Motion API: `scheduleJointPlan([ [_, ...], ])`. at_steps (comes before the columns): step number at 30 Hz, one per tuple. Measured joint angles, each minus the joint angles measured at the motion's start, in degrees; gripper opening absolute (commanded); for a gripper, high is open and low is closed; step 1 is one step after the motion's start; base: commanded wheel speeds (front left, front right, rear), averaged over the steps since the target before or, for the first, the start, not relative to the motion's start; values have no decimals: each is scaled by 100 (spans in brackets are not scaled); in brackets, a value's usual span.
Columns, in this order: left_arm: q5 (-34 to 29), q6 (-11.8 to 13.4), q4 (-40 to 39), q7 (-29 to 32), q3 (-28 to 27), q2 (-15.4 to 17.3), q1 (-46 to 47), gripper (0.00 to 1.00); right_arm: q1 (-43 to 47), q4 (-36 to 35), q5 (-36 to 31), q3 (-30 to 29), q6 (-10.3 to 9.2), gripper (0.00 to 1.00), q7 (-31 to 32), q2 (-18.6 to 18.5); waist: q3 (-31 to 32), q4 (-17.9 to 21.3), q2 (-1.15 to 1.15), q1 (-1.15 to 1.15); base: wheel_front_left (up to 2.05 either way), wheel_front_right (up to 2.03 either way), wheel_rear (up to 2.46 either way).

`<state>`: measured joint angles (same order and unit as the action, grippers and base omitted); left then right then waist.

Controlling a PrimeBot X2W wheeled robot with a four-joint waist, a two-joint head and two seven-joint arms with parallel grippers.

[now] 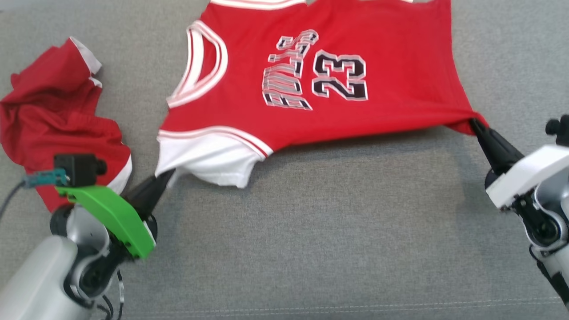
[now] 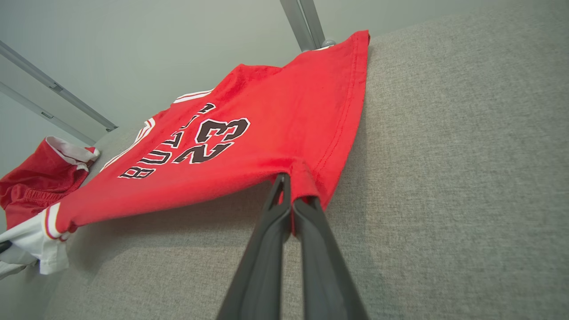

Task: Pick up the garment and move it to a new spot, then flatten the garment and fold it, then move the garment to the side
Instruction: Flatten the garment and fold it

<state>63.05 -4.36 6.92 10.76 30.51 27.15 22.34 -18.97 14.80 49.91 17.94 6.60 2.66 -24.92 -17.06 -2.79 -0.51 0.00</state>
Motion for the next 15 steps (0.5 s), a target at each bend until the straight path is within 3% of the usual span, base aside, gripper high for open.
scheduleJointPlan([
  [4, -30, 63, -36, -29, 183, 0, -403, 0, 428, 103, 10, 37, 44, 0, -73, -125, 303, 35, 0, 0, 0, 0, 0],
  [15, -121, 539, -565, 144, 531, 93, -1288, 0, 1344, 54, 211, 104, 46, 0, -296, -422, 945, 135, 0, 0, 0, 0, 0],
])
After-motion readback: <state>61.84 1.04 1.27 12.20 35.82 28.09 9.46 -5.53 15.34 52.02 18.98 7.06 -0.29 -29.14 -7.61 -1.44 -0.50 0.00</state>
